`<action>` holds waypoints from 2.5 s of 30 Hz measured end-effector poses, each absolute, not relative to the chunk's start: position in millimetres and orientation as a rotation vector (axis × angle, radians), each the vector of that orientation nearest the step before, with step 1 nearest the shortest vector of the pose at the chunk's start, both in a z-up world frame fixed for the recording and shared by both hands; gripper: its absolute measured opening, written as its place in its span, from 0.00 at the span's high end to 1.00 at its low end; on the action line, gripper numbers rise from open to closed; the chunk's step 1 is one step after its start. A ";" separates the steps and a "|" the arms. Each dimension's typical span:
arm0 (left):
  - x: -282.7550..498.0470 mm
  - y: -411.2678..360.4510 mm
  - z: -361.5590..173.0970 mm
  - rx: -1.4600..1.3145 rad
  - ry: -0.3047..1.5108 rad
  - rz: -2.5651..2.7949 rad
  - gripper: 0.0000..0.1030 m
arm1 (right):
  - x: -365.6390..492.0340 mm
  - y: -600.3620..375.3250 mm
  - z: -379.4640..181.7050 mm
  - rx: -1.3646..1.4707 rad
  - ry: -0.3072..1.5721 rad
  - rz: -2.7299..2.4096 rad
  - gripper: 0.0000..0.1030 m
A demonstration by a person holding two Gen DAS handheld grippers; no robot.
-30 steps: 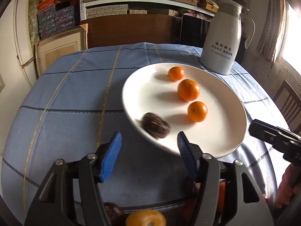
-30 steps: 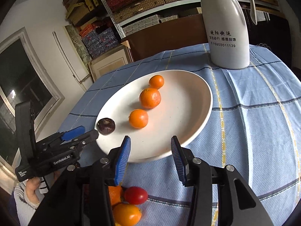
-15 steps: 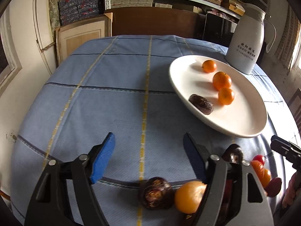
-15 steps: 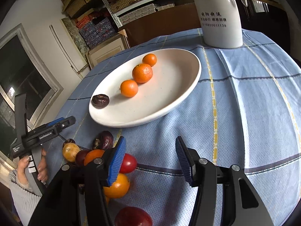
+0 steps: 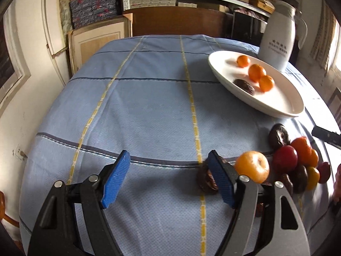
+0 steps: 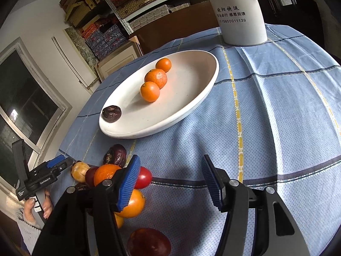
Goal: Organize fruits
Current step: 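Grasp a dark wrinkled fruit with the left gripper while the right gripper grasps a red plum, then carry both fruits onto the white plate and open both grippers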
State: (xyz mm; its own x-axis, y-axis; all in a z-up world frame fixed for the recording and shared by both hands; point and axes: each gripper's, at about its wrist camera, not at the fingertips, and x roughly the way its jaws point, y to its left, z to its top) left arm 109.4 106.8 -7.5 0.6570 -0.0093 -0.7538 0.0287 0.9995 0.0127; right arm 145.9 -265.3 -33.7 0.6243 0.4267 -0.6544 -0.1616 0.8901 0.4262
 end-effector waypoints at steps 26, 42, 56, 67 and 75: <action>91.8 101.5 -14.9 0.025 0.835 -0.133 0.27 | 138.5 -259.7 -22.2 0.345 0.798 0.395 0.39; 97.4 64.0 -30.3 0.166 0.893 -0.267 0.45 | 136.1 -258.9 -22.2 0.338 0.798 0.388 0.39; 87.8 69.1 -21.4 0.117 0.843 -0.284 0.57 | 70.1 -259.7 -34.0 0.343 0.829 0.427 0.39; 77.5 71.1 -11.5 0.092 0.791 -0.265 0.57 | 72.9 -250.6 -41.8 0.333 0.893 0.477 0.62; 94.7 52.5 23.9 -0.010 0.746 -0.327 0.57 | 93.1 -259.1 -8.3 0.351 0.800 0.448 0.62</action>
